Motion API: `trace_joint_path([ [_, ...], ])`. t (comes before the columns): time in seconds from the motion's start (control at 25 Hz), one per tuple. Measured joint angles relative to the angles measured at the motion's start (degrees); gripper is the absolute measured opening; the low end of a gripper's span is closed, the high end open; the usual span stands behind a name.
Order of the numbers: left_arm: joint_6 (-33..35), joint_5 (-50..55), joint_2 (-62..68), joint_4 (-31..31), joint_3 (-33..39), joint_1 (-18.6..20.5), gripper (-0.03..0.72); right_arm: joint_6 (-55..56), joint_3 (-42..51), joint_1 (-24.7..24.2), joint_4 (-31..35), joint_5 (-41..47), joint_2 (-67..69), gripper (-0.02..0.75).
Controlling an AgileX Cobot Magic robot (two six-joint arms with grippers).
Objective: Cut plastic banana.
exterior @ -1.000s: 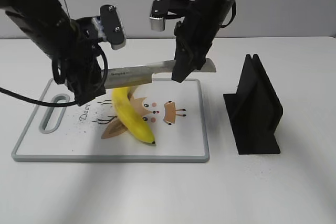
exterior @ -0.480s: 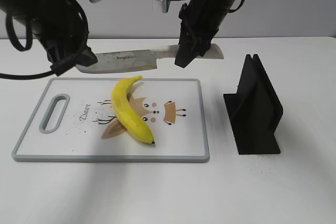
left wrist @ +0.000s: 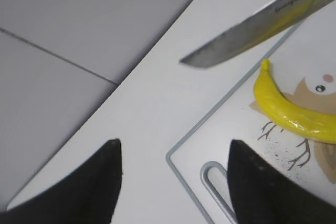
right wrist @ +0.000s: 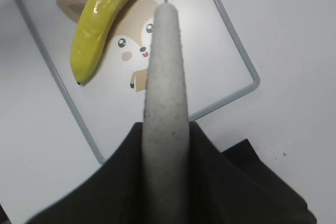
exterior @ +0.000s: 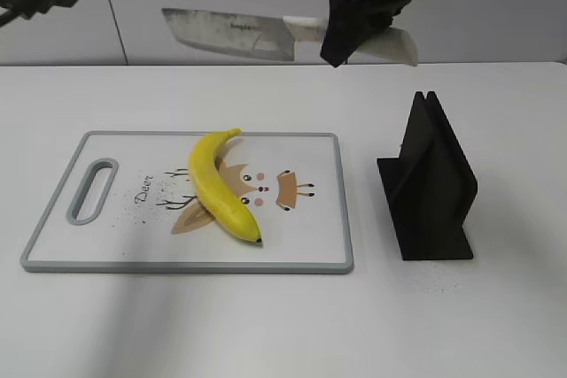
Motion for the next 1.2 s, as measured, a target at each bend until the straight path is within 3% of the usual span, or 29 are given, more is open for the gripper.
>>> trace_joint_path([
  [0.24, -16.28, 11.83, -2.87, 5.11, 0.05, 0.00, 0.590, 13.58, 2.21, 0.00, -1.13, 0.06, -5.77, 0.179],
  [0.4, -21.14, 17.35, -5.38, 6.73, 0.71, 0.76, 0.589, 22.32, 6.84, 0.00, -1.06, 0.06, -11.45, 0.179],
  [0.48, -21.63, 17.23, -7.20, 5.33, 1.66, 2.72, 0.589, 25.74, 9.49, 0.00, -1.13, 0.10, -13.92, 0.179],
  [0.72, -18.41, 15.72, -14.59, 0.26, 6.90, 13.78, 0.589, 35.32, 16.41, -1.78, -4.09, -1.81, -19.70, 0.179],
  [0.92, -17.25, 14.15, -23.00, -1.06, 13.89, 14.73, 0.589, 41.52, 21.68, -5.15, -6.39, -3.28, -22.36, 0.179],
  [1.2, -17.07, 15.62, -36.17, -5.71, 26.60, 15.01, 0.589, 51.38, 33.71, -5.53, -11.84, -10.06, -28.62, 0.179],
])
